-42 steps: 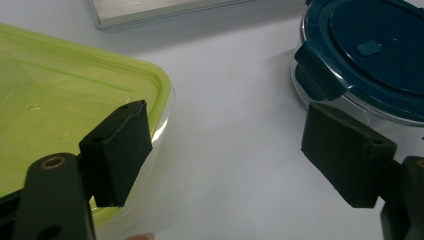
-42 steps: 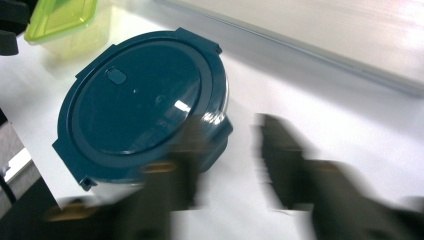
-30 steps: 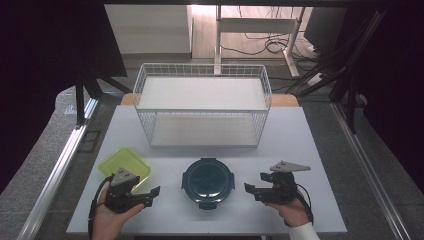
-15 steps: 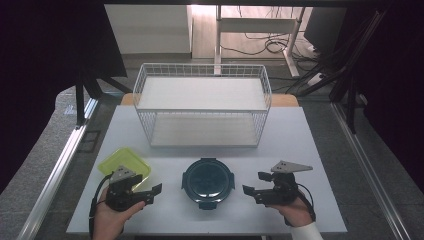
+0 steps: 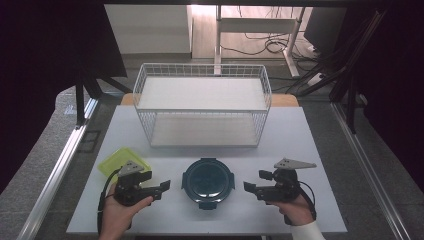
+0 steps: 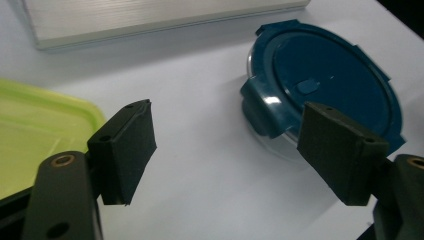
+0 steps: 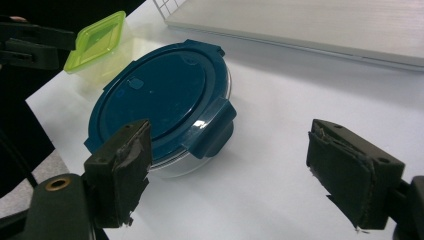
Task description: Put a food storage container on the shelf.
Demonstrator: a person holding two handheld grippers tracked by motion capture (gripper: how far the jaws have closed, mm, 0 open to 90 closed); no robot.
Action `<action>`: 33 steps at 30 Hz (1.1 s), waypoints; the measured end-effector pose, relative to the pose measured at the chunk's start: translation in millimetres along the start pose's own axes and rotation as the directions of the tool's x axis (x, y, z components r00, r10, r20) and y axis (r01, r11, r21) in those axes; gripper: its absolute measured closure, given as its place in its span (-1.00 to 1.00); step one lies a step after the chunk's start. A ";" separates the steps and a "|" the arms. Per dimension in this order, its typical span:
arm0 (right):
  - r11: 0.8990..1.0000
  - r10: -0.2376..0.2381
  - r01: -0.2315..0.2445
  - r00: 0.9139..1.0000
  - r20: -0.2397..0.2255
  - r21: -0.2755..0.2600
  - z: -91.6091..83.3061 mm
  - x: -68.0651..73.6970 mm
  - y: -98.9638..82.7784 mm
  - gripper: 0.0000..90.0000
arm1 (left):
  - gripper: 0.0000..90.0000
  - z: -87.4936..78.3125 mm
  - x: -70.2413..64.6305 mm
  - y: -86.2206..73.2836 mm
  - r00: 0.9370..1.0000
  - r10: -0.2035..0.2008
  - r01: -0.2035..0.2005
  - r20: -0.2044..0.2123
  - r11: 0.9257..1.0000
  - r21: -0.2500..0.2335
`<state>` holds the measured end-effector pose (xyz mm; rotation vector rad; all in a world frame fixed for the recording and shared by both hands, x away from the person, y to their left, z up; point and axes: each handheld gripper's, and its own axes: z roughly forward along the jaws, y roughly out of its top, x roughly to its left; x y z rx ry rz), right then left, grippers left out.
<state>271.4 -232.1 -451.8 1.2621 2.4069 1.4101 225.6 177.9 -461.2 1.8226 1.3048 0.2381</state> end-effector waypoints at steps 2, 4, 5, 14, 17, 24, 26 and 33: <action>1.000 0.011 -0.011 1.000 -0.009 0.001 0.5 -0.5 0.3 -0.59 | -0.56 2.9 -1.6 2.9 1.000 -0.007 0.006 0.026 1.000 0.005; 1.000 0.023 -0.023 1.000 -0.017 0.001 1.4 -1.0 0.9 -0.60 | -0.62 7.7 -4.5 6.9 0.999 -0.018 0.017 0.047 1.000 0.011; 0.999 0.036 -0.036 0.999 -0.022 0.005 2.6 -1.4 1.4 -0.60 | -0.66 10.0 -5.8 8.9 0.998 -0.020 0.019 0.053 1.000 0.014; 0.996 0.084 -0.082 0.995 -0.055 0.033 15.9 0.2 5.1 -0.65 | -0.82 33.4 -8.1 21.0 0.988 -0.076 0.067 0.136 0.995 0.070; 0.996 0.082 -0.079 0.995 -0.063 0.036 21.5 1.5 5.6 -0.69 | -0.86 39.5 -7.6 22.9 0.984 -0.091 0.079 0.156 0.993 0.082; 0.992 0.101 -0.093 0.992 -0.081 0.087 41.6 3.3 5.7 -0.77 | -0.90 53.1 -4.1 24.6 0.971 -0.143 0.123 0.190 0.986 0.111; 0.990 0.105 -0.098 0.992 -0.070 0.097 47.0 4.0 5.3 -0.82 | -0.91 56.2 -3.6 23.9 0.965 -0.163 0.141 0.205 0.983 0.118; 0.980 0.176 -0.166 0.980 -0.088 0.114 60.4 -0.1 2.4 -0.84 | -0.92 64.7 -3.7 20.6 0.959 -0.179 0.150 0.221 0.978 0.144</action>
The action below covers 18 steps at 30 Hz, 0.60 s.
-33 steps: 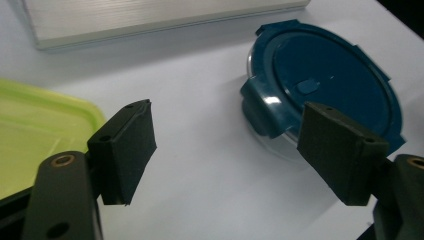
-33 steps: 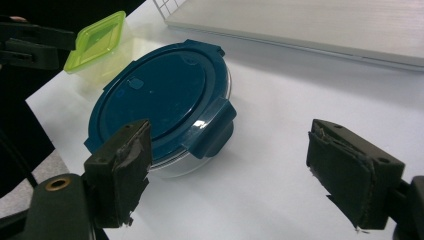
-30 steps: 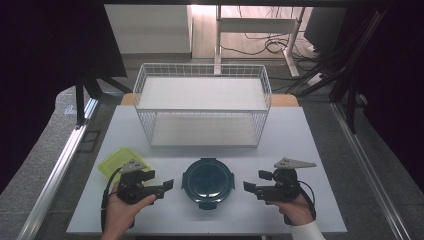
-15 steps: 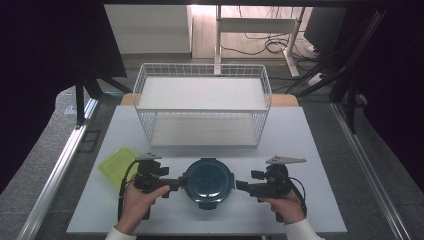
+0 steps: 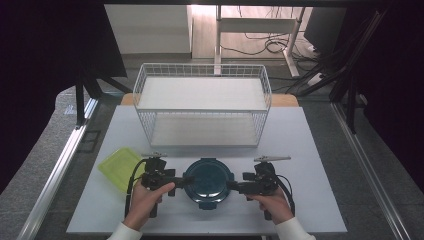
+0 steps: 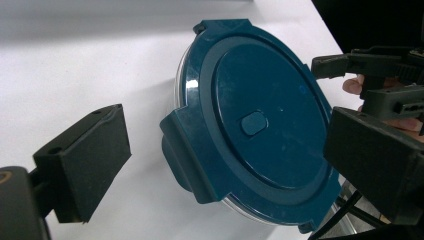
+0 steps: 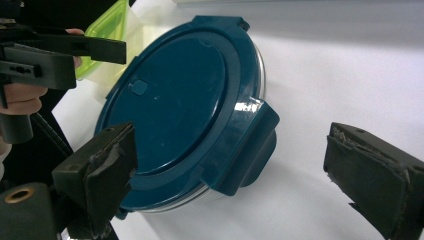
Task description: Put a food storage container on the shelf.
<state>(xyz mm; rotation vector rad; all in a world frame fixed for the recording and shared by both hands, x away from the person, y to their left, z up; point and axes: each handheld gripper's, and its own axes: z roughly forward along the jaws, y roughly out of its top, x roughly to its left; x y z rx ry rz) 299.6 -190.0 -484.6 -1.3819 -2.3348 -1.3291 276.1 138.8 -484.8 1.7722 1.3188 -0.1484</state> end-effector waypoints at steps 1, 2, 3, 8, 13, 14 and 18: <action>1.000 0.008 -0.008 1.000 -0.003 0.006 2.3 -0.4 -0.2 -0.84 | -0.92 2.1 0.6 -0.2 1.000 -0.004 0.004 0.002 1.000 0.006; 1.000 0.016 -0.016 1.000 -0.006 0.010 4.7 -1.0 -0.3 -0.85 | -0.92 4.5 1.8 -0.5 1.000 -0.009 0.009 0.005 1.000 0.011; 1.000 0.028 -0.028 1.000 -0.010 0.014 7.0 -1.6 -0.5 -0.85 | -0.92 6.9 3.3 -0.7 1.000 -0.016 0.016 0.006 1.000 0.017; 0.997 0.061 -0.059 0.998 -0.034 0.039 19.1 -3.7 -1.4 -0.86 | -0.90 17.9 8.3 -2.6 0.998 -0.050 0.049 0.033 0.998 0.045; 0.996 0.070 -0.068 0.997 -0.043 0.063 28.5 -3.5 -1.9 -0.85 | -0.88 25.9 7.5 -3.4 0.996 -0.065 0.062 0.059 0.996 0.061; 0.995 0.076 -0.073 0.996 -0.048 0.069 30.4 -3.6 -2.5 -0.84 | -0.88 27.6 7.5 -3.7 0.996 -0.062 0.058 0.059 0.996 0.065; 0.994 0.087 -0.082 0.995 -0.058 0.078 34.2 -4.1 -4.1 -0.83 | -0.87 32.9 7.3 -5.2 0.996 -0.070 0.066 0.058 0.995 0.077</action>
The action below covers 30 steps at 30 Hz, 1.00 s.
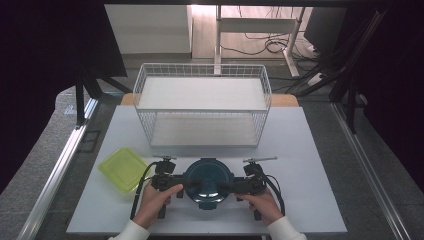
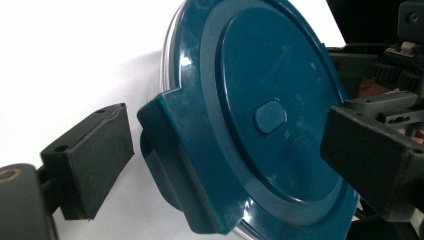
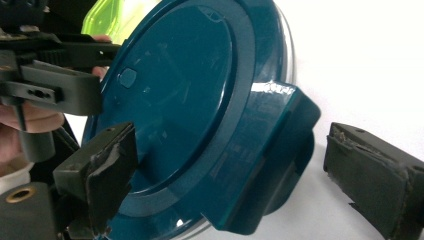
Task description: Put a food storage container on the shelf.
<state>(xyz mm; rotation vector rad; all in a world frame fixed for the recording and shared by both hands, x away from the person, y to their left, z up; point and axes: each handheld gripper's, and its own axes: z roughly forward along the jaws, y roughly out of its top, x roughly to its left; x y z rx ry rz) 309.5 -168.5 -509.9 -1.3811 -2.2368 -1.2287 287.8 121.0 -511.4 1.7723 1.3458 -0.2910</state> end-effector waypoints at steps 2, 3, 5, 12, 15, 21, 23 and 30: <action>1.000 0.008 -0.008 1.000 -0.009 -0.001 1.1 -0.3 -0.2 -0.82 | -0.86 2.7 1.1 -0.5 1.000 -0.010 0.010 0.004 1.000 0.006; 1.000 0.010 -0.010 1.000 -0.015 0.000 1.8 -0.8 -0.4 -0.82 | -0.86 4.1 2.0 -1.0 1.000 -0.021 0.020 0.011 1.000 0.009; 1.000 0.027 -0.027 0.999 -0.027 0.002 3.1 -1.8 -0.8 -0.82 | -0.86 6.0 3.0 -1.8 0.999 -0.033 0.032 0.018 0.999 0.010; 0.998 0.065 -0.064 0.995 -0.071 0.028 6.1 -2.7 -0.7 -0.73 | -0.79 7.7 3.8 -4.3 0.997 -0.059 0.058 0.053 0.998 0.023; 0.997 0.074 -0.072 0.994 -0.077 0.038 5.8 -3.0 -0.2 -0.69 | -0.79 8.4 5.8 -7.3 0.993 -0.088 0.086 0.075 0.996 0.033; 0.997 0.078 -0.076 0.994 -0.080 0.028 -2.0 -4.4 0.9 -0.49 | -0.64 0.9 4.4 -8.1 0.995 -0.083 0.082 0.059 0.997 0.014; 0.995 0.097 -0.096 0.992 -0.084 0.021 -2.5 -5.8 0.6 -0.45 | -0.59 -0.2 4.4 -8.6 0.994 -0.093 0.092 0.059 0.996 0.015; 0.997 0.083 -0.083 0.993 -0.079 0.000 -8.2 -1.7 -1.0 -0.33 | -0.39 -11.0 3.3 -14.2 0.993 -0.085 0.086 0.078 0.996 -0.011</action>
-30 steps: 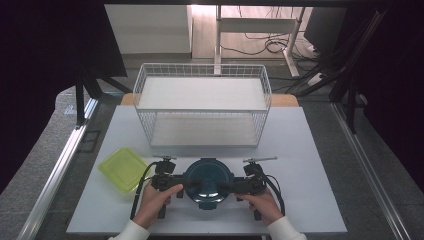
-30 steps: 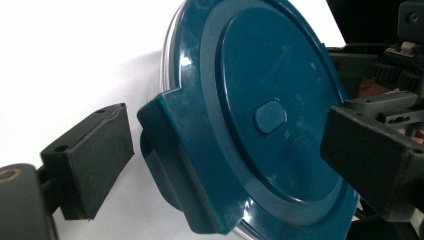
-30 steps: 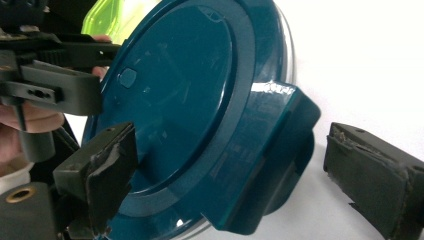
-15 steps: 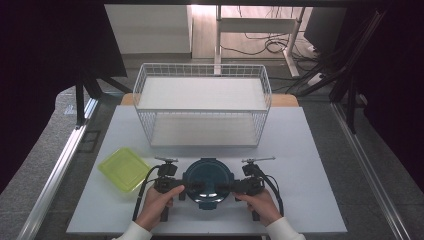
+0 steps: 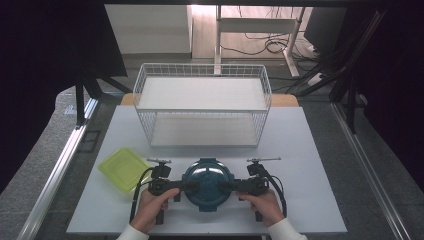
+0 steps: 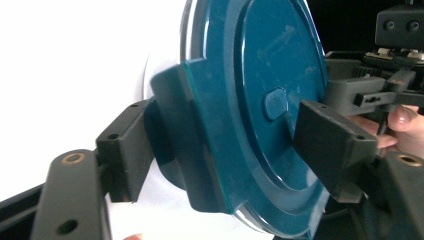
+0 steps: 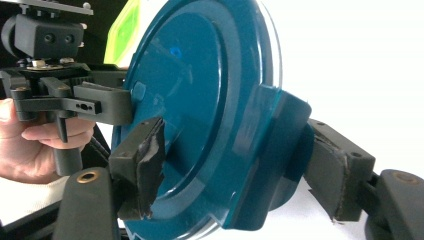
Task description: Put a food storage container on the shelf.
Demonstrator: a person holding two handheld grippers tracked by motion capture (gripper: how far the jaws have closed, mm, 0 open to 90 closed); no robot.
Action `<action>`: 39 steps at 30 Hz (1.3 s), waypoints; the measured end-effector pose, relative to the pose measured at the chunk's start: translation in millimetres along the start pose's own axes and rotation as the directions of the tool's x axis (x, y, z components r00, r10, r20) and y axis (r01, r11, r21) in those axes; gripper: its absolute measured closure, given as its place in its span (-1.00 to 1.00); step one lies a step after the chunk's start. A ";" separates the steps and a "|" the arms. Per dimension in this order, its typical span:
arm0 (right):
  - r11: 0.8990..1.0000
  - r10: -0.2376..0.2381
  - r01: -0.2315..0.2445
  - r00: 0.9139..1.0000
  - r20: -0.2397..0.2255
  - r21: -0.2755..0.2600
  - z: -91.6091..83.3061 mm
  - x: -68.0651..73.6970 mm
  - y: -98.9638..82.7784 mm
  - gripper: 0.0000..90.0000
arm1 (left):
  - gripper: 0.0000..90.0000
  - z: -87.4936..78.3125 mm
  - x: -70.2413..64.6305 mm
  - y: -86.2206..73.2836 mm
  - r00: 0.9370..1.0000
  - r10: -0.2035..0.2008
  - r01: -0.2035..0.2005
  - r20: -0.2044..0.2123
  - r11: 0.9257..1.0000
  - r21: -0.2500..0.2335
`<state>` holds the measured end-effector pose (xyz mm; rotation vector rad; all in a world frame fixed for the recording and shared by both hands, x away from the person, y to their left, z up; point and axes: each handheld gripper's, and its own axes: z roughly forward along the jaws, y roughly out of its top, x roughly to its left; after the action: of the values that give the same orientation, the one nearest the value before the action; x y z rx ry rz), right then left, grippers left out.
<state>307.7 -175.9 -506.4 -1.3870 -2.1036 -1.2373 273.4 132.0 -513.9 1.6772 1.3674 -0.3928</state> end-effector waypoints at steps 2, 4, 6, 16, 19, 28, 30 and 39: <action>1.000 -0.005 0.005 1.000 0.008 -0.010 -1.7 2.4 -1.4 -0.30 | -0.35 -2.2 -3.0 -2.4 1.000 0.008 -0.009 -0.007 1.000 -0.009; 1.000 -0.003 0.003 1.000 0.008 -0.023 -4.1 4.4 -3.3 -0.26 | -0.32 -4.8 -5.8 -5.0 1.000 0.014 -0.014 -0.013 1.000 -0.020; 1.000 0.001 -0.001 1.000 0.003 -0.031 -6.8 5.2 -5.3 -0.22 | -0.27 -7.7 -9.0 -8.0 1.000 0.017 -0.017 -0.015 0.999 -0.034; 0.999 -0.013 0.013 1.000 -0.002 -0.048 -14.3 10.4 -12.0 -0.18 | -0.16 -14.3 -23.8 -15.6 0.997 0.048 -0.051 -0.054 0.997 -0.057; 0.998 -0.021 0.021 1.000 0.001 -0.056 -15.2 11.3 -12.1 -0.18 | -0.14 -15.4 -25.1 -15.4 0.997 0.055 -0.058 -0.056 0.996 -0.061; 0.997 -0.033 0.033 0.999 0.006 -0.065 -17.9 16.0 -9.1 -0.18 | -0.13 -19.6 -30.1 -13.9 0.996 0.071 -0.075 -0.061 0.995 -0.068; 0.997 -0.044 0.044 0.999 0.005 -0.070 -19.9 18.8 -7.9 -0.18 | -0.13 -22.1 -33.3 -12.9 0.995 0.081 -0.085 -0.063 0.994 -0.075; 0.994 -0.066 0.067 0.998 0.010 -0.087 -29.5 25.9 1.5 -0.18 | -0.13 -26.7 -43.5 -2.5 0.992 0.107 -0.112 -0.064 0.990 -0.085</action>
<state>291.6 -184.6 -471.6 -1.3687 -2.1401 -1.3676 248.9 126.6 -469.4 1.6932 1.3094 -0.2179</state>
